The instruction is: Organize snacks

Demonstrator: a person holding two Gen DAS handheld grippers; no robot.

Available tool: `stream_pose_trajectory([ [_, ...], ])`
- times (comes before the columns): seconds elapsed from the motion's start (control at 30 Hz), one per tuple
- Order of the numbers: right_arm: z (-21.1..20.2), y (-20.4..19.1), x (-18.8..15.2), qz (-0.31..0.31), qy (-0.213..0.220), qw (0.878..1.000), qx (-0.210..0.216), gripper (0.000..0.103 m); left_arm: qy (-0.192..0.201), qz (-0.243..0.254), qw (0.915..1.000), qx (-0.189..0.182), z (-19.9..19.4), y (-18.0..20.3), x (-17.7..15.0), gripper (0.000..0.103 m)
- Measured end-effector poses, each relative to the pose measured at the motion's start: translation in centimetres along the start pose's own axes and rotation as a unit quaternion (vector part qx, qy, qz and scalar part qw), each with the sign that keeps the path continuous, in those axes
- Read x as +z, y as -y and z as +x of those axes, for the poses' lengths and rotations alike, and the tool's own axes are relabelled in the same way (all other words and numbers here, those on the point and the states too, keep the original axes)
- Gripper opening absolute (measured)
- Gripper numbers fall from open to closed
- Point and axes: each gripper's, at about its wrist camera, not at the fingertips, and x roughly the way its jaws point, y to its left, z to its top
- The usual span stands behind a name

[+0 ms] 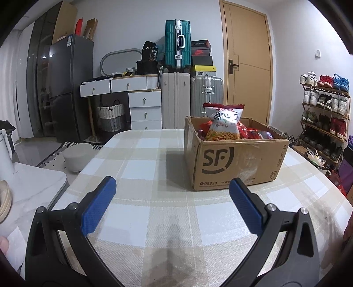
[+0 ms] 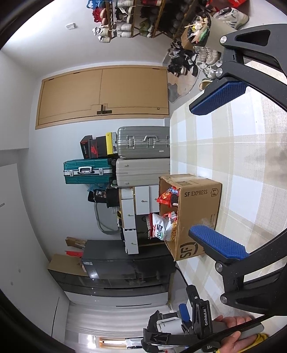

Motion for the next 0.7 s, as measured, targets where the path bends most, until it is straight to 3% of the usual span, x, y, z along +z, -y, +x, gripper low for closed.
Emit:
stream_pose_trajectory([
  [0.7, 0.6, 0.0, -0.5, 0.003, -0.013, 1.0, -0.007, 0.102, 0.0, 0.003, 0.9999, 0.01, -0.9, -0.2, -0.5, 0.102],
])
